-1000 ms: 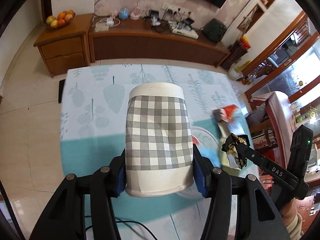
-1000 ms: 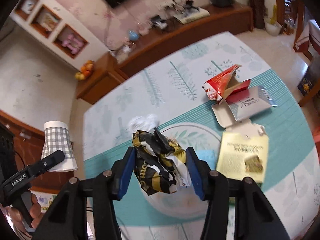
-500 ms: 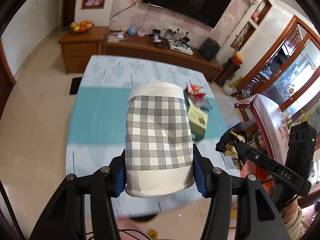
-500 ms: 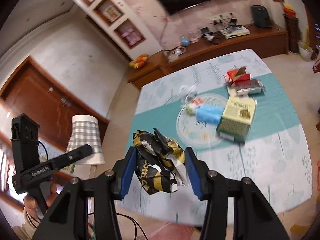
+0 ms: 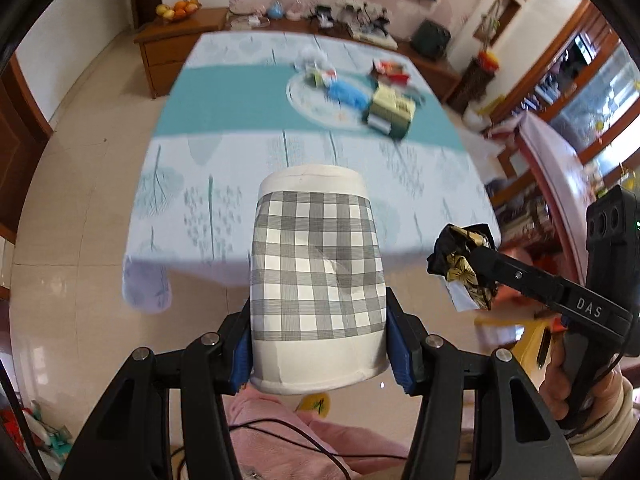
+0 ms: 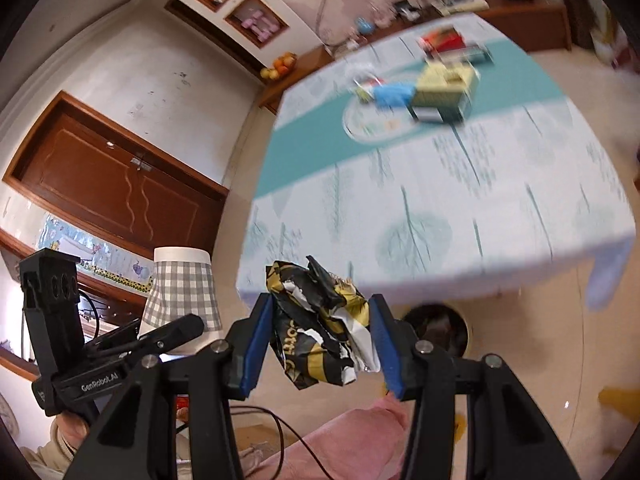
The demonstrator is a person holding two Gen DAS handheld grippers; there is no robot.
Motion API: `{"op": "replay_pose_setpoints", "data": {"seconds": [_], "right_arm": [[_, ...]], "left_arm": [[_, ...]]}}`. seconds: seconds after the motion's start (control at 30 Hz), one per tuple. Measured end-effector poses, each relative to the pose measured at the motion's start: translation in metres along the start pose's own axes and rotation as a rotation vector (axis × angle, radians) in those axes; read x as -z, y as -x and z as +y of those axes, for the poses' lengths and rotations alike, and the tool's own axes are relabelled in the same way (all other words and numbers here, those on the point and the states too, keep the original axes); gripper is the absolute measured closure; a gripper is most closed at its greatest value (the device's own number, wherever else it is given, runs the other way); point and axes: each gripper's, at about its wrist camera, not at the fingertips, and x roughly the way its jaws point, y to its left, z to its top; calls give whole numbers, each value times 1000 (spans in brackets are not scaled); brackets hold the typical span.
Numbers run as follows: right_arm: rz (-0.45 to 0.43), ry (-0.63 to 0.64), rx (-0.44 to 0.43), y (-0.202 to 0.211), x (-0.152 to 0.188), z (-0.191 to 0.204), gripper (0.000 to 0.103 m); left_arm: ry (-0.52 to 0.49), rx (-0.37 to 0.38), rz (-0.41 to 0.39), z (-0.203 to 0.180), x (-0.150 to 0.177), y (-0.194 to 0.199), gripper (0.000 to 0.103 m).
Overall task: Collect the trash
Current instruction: 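Carry the checkered cup and black-gold wrapper in both tools over the bin, then open both tools to drop the cup and wrapper into the bin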
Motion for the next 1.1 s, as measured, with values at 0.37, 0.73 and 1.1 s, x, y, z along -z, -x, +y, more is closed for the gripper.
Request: {"op": "replay_pose_setpoints", "data": {"seconds": [0.37,0.73,1.1], "right_arm": [[65,-243,134,-86,71,-70,55],[115,-449,280,-251,130,-185,53],[99,-515,260,-317,151,-238,19]], "left_arm": [[-118,72,159,7,65,-111,49],[-191,84,201,43,133,-311,43],[-208,33,217,68,135,-403,30]]}}
